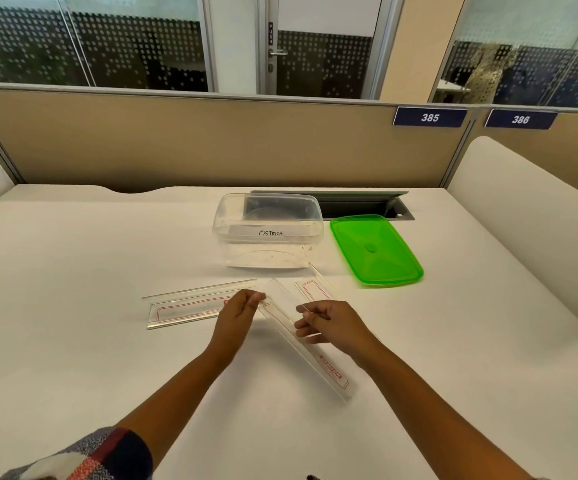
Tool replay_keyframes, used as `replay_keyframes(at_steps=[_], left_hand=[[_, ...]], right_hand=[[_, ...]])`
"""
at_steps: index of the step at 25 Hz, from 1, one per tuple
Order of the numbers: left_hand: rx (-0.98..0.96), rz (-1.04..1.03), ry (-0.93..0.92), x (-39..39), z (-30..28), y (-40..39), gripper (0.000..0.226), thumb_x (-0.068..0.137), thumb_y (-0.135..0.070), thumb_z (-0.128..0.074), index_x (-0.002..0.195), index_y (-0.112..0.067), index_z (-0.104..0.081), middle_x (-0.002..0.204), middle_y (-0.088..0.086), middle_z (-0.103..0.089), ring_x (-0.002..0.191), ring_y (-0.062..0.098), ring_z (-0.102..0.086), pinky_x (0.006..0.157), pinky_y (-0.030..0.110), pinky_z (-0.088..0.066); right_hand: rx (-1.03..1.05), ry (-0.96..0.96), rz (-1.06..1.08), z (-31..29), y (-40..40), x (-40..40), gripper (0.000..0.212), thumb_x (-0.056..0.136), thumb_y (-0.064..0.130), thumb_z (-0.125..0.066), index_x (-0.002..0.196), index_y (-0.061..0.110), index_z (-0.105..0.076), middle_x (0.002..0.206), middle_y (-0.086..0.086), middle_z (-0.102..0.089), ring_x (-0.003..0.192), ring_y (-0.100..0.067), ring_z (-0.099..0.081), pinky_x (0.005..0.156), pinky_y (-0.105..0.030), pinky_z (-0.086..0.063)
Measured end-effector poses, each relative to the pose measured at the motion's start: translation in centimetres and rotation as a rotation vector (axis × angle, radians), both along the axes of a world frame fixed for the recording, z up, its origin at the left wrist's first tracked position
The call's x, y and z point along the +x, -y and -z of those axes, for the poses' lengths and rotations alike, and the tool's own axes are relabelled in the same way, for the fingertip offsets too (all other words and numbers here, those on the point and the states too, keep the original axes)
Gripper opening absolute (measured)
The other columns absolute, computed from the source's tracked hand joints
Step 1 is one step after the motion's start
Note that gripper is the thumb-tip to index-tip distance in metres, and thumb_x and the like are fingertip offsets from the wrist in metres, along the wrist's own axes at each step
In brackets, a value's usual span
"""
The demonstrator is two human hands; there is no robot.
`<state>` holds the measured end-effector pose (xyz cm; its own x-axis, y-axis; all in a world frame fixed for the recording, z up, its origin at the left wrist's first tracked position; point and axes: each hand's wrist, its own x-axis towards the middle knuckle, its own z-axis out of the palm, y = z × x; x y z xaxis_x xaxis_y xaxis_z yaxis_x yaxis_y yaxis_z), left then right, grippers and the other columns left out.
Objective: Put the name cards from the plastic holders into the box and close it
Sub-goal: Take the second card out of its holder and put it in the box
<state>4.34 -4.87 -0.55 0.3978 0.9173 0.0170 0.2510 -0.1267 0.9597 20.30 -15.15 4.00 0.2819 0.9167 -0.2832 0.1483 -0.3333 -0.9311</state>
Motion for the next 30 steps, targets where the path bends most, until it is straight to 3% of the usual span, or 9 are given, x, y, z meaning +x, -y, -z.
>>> replay_keyframes(at_steps=[7,11,13,18,24,27,30], left_hand=[[-0.145,-0.057,0.104,-0.3,-2.0,-1.7,0.021,0.086,-0.026,-0.06,0.067,-0.018,-0.066,0.077,-0.007,-0.069,0.076,-0.001,-0.063,0.07,0.015,-0.042],[-0.158,-0.138,0.168,-0.9,-2.6,-2.4,0.028,0.087,-0.025,-0.06,0.06,-0.016,-0.06,0.072,0.002,-0.062,0.074,0.009,-0.056,0.068,0.018,-0.039],[-0.156,-0.19,0.194,-1.2,-2.9,-2.7,0.029,0.087,-0.027,-0.06,0.061,-0.016,-0.06,0.07,0.001,-0.06,0.072,0.01,-0.053,0.066,0.019,-0.037],[-0.176,-0.314,0.266,-1.0,-3.3,-3.3,0.027,0.088,-0.029,-0.058,0.063,-0.019,-0.062,0.07,-0.004,-0.061,0.071,0.007,-0.054,0.065,0.018,-0.037],[-0.207,-0.386,0.194,-0.3,-3.3,-3.7,0.03,0.086,-0.03,-0.06,0.058,-0.019,-0.061,0.062,-0.003,-0.055,0.061,0.011,-0.047,0.059,0.02,-0.037],[-0.239,-0.419,0.178,-0.2,-3.2,-4.1,0.031,0.087,-0.03,-0.058,0.058,-0.022,-0.062,0.065,-0.001,-0.057,0.07,0.02,-0.053,0.074,0.033,-0.048],[-0.297,-0.44,0.142,-0.4,-3.1,-4.6,0.031,0.088,-0.03,-0.058,0.058,-0.021,-0.061,0.067,0.003,-0.058,0.078,0.029,-0.056,0.088,0.046,-0.05]], right_hand=[[0.0,-0.023,-0.124,-2.6,-1.7,1.3,0.015,0.093,0.015,-0.052,0.102,0.018,-0.065,0.079,0.002,-0.072,0.058,-0.008,-0.07,0.049,-0.017,-0.053],[-0.044,0.016,-0.109,-3.7,-2.2,2.7,0.017,0.093,0.019,-0.054,0.105,0.02,-0.064,0.078,0.006,-0.073,0.054,-0.005,-0.067,0.047,-0.015,-0.051],[-0.058,-0.096,-0.084,-3.9,-2.3,3.4,0.017,0.093,0.019,-0.053,0.104,0.021,-0.065,0.079,0.007,-0.075,0.059,-0.004,-0.068,0.049,-0.015,-0.051],[0.072,-0.724,0.096,-3.6,-2.2,5.0,0.02,0.095,0.011,-0.044,0.101,0.011,-0.063,0.089,-0.005,-0.076,0.076,-0.018,-0.074,0.063,-0.025,-0.06],[0.122,-0.825,0.186,-2.0,-2.2,5.7,0.019,0.092,0.009,-0.049,0.108,0.01,-0.06,0.104,-0.012,-0.071,0.084,-0.027,-0.073,0.075,-0.038,-0.058],[0.156,-0.844,0.206,-1.8,-2.4,6.2,0.027,0.09,0.006,-0.054,0.116,0.013,-0.053,0.112,-0.012,-0.066,0.087,-0.03,-0.072,0.074,-0.039,-0.059],[0.186,-0.829,0.221,-1.8,-2.7,6.4,0.034,0.089,0.003,-0.054,0.12,0.013,-0.046,0.111,-0.013,-0.064,0.082,-0.026,-0.073,0.069,-0.032,-0.06]])
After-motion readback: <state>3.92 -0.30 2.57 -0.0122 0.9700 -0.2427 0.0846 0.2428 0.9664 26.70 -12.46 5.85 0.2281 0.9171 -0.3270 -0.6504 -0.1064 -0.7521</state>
